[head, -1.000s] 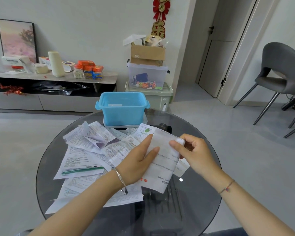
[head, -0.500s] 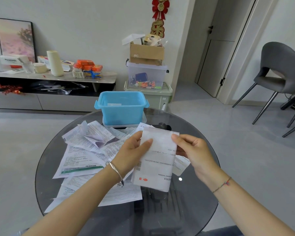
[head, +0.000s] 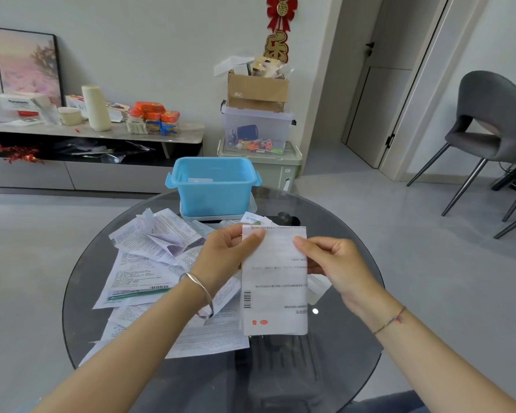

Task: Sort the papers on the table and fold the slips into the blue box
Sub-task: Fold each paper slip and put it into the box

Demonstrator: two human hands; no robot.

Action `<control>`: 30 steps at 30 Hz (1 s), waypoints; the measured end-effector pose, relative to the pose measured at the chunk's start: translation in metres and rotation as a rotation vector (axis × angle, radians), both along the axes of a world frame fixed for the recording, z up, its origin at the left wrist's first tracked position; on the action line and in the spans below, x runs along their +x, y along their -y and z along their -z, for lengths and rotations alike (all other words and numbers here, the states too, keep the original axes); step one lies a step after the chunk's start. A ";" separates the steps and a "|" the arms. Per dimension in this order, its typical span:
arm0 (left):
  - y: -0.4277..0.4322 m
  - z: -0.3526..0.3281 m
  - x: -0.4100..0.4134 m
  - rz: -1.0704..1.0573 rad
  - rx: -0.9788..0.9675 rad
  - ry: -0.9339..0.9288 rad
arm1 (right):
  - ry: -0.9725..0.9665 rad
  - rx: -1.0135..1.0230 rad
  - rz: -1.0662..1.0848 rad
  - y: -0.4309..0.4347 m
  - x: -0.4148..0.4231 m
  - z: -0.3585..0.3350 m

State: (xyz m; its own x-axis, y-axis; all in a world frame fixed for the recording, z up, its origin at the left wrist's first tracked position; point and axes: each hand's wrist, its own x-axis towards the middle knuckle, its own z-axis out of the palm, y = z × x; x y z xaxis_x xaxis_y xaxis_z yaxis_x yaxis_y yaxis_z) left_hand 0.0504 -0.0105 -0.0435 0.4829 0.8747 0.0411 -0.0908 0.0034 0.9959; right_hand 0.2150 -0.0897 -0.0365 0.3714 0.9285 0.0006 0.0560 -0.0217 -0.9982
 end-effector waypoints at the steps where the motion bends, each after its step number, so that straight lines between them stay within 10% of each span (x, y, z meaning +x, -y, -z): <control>1: -0.002 -0.001 -0.002 0.028 0.053 -0.046 | 0.022 -0.011 -0.021 0.001 0.002 -0.003; 6: -0.007 0.000 -0.001 -0.034 0.333 -0.203 | 0.109 -0.062 -0.089 0.002 0.003 -0.002; 30: -0.003 0.011 0.003 0.081 0.347 -0.409 | 0.157 -0.133 -0.015 0.005 0.004 0.000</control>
State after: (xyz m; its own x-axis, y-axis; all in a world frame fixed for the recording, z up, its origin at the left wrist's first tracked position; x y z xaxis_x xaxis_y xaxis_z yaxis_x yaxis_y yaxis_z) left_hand 0.0539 -0.0073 -0.0542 0.5855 0.8023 0.1159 0.2910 -0.3415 0.8937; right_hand 0.2186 -0.0945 -0.0367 0.3624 0.9297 -0.0652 0.2121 -0.1504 -0.9656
